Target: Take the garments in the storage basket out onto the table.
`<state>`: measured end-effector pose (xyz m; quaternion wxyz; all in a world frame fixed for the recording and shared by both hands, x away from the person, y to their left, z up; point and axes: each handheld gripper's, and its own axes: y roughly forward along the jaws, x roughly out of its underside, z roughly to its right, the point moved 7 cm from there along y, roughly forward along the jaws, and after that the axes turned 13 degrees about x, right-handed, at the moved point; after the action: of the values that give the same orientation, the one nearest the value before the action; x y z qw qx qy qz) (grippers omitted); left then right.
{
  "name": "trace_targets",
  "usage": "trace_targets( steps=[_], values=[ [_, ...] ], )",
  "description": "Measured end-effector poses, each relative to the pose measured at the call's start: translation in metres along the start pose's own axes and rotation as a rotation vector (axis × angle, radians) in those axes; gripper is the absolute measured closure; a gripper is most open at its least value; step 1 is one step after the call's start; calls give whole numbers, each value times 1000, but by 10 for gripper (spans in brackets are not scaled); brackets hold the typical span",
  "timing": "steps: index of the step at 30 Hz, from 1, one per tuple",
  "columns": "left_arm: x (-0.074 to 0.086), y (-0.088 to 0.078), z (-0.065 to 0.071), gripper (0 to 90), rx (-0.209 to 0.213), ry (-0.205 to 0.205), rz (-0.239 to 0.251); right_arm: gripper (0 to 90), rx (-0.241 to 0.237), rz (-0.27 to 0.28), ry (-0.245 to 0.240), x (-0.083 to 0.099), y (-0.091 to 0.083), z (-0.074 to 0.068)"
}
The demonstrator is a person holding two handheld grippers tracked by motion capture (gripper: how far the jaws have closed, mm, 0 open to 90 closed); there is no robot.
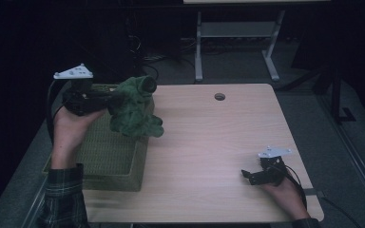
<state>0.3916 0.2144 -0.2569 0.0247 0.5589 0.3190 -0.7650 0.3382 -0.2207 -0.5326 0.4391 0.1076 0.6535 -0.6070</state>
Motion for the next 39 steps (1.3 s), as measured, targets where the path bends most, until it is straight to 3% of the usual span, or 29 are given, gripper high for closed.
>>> trace_targets(
  steps=[13, 19, 30, 39],
  values=[
    [-11, 64, 44, 847, 95, 44, -23, 31, 0, 0, 0, 0, 0, 0],
    [-10, 87, 58, 847, 124, 54, -34, 30, 0, 2, -3, 0, 0, 0],
    [9, 133, 79, 847, 180, 40, -70, 30, -1, 0, 2, 0, 0, 0],
    [29, 166, 89, 848, 190, 13, -87, 30, 0, 3, -2, 0, 0, 0]
  ],
)
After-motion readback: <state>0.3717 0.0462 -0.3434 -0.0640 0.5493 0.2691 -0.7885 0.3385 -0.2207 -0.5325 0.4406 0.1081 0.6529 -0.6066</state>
